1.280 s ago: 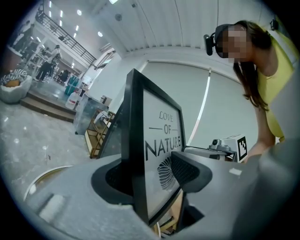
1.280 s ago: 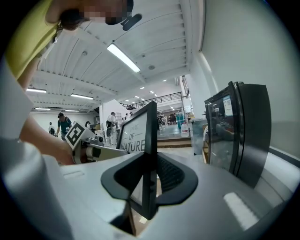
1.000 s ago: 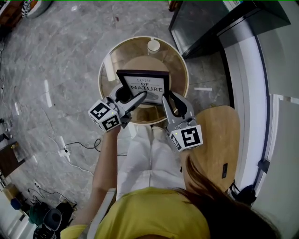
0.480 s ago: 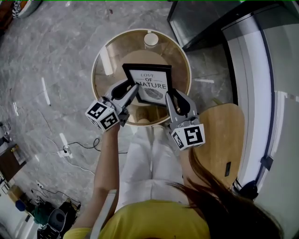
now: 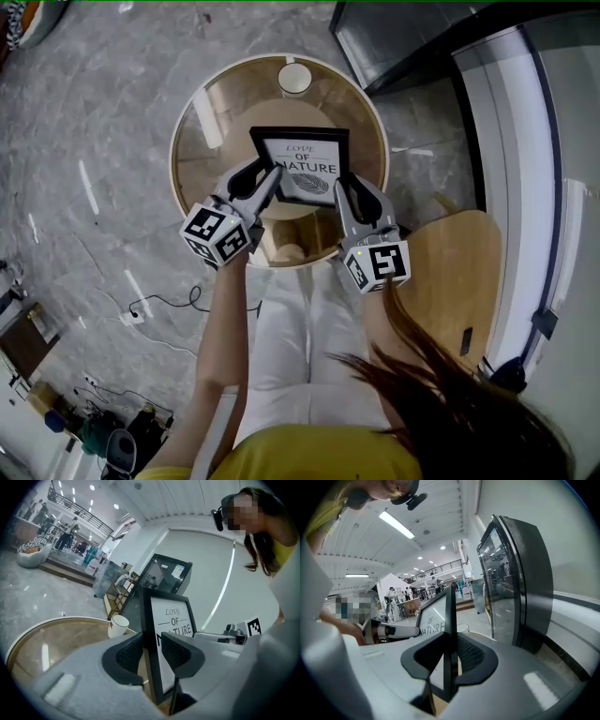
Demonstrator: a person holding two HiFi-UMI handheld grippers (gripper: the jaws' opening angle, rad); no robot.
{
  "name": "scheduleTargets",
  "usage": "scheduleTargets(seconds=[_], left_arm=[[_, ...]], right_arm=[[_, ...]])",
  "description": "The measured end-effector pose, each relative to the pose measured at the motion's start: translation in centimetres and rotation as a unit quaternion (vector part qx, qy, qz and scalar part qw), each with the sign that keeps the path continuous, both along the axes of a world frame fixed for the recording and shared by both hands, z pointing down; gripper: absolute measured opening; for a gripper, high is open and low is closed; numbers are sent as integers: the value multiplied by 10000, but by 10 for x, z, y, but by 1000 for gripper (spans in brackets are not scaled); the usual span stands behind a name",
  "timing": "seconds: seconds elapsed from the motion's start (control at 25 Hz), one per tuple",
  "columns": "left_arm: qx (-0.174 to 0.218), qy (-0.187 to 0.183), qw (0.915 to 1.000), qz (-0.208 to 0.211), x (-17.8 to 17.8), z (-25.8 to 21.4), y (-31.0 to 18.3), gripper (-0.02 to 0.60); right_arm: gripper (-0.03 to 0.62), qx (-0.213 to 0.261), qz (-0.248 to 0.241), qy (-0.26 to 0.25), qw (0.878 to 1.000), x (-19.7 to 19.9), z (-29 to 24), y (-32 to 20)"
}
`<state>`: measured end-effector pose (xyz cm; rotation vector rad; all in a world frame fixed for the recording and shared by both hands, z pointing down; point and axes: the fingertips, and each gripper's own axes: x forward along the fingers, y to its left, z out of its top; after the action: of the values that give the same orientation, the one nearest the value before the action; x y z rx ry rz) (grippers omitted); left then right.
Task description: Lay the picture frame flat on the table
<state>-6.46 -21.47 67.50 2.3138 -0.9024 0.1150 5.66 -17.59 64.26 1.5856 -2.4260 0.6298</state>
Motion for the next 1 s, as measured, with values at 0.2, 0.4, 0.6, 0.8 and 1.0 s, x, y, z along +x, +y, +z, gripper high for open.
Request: scheduleTargets(seconds=[0.2, 0.4, 0.6, 0.8, 1.0], left_arm=[[-166, -266, 9992, 238, 24, 37, -16, 121], [-476, -503, 9968, 404, 42, 72, -26, 121], [-717, -747, 9934, 503, 54, 100, -36, 121], [-884, -973, 9893, 626, 62, 121, -40, 121], [-1055, -1120, 9857, 687, 72, 137, -49, 121]], right_arm=[[83, -285, 284, 59, 9992, 23, 47, -7], [84, -659, 494, 162, 9965, 41, 87, -15], [84, -1080, 651, 143, 9919, 52, 119, -23], [87, -1419, 730, 190, 9870, 59, 144, -25], [89, -1791, 913, 140, 9795, 68, 165, -33]])
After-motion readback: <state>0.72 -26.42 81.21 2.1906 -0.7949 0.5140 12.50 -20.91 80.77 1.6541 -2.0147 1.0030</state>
